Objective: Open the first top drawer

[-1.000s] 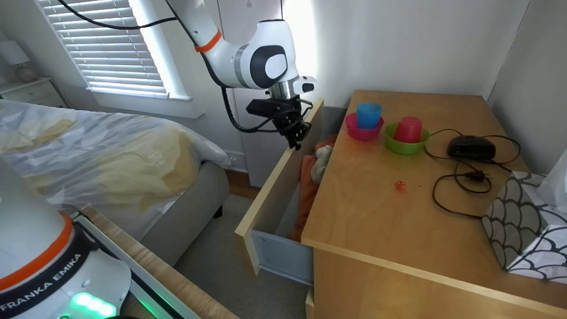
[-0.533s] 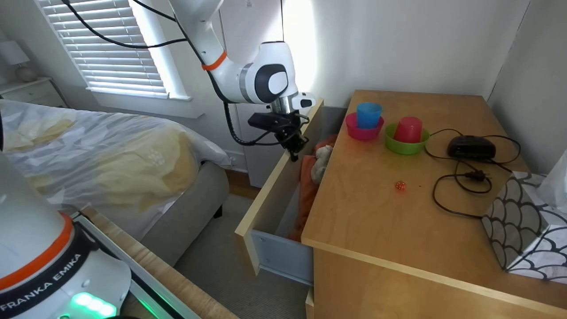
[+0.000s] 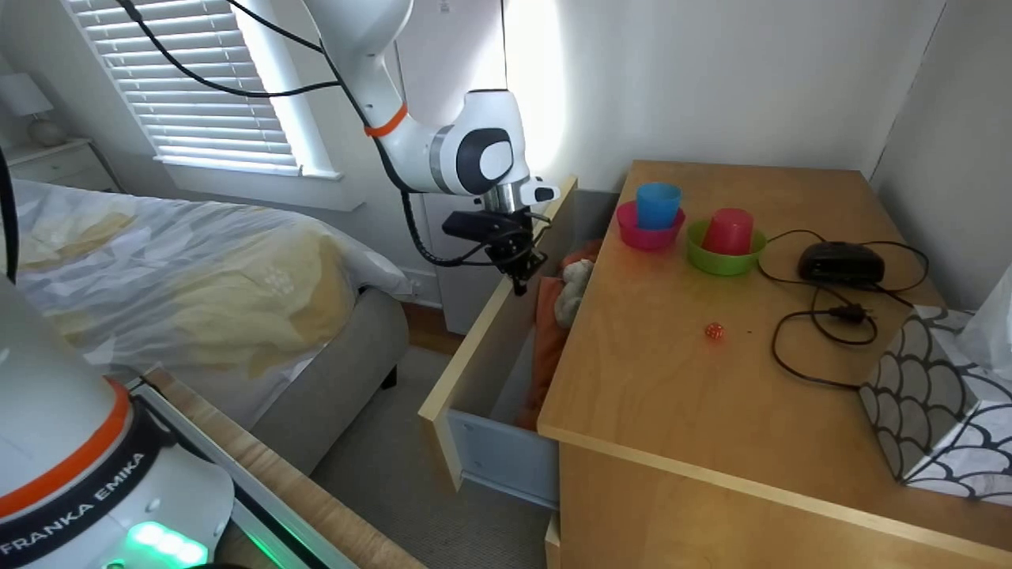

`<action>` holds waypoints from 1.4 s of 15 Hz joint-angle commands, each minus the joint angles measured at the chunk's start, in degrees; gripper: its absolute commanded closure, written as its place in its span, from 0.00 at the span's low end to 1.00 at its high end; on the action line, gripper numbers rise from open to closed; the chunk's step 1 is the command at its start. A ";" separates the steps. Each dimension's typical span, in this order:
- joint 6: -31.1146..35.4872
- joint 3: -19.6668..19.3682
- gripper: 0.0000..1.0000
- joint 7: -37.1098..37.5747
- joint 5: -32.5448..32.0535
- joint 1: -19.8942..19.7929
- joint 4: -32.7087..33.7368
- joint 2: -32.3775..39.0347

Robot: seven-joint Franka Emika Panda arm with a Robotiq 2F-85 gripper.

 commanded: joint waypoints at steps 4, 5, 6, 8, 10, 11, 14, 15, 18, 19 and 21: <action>-2.43 8.84 1.00 -14.75 0.80 -5.20 -4.19 -2.96; -2.73 10.15 1.00 -17.01 0.95 -5.87 -4.69 -3.26; -2.70 11.04 1.00 -18.55 0.94 -6.08 -5.14 -3.48; -3.37 12.99 1.00 -20.76 1.58 -6.67 -5.72 -3.88; -4.33 14.69 1.00 -22.13 2.22 -7.03 -5.91 -3.97; -4.69 15.48 1.00 -22.79 2.47 -7.19 -6.07 -3.98; -6.65 16.99 1.00 -23.85 3.05 -7.37 -5.86 -3.62; -7.32 17.11 1.00 -23.94 3.10 -7.21 -5.82 -3.58; -11.86 18.80 1.00 -26.14 4.17 -7.89 -5.11 -3.22; -13.17 19.06 1.00 -27.07 4.36 -7.96 -4.86 -3.07; -14.66 18.17 1.00 -26.78 3.96 -7.01 -4.38 -2.89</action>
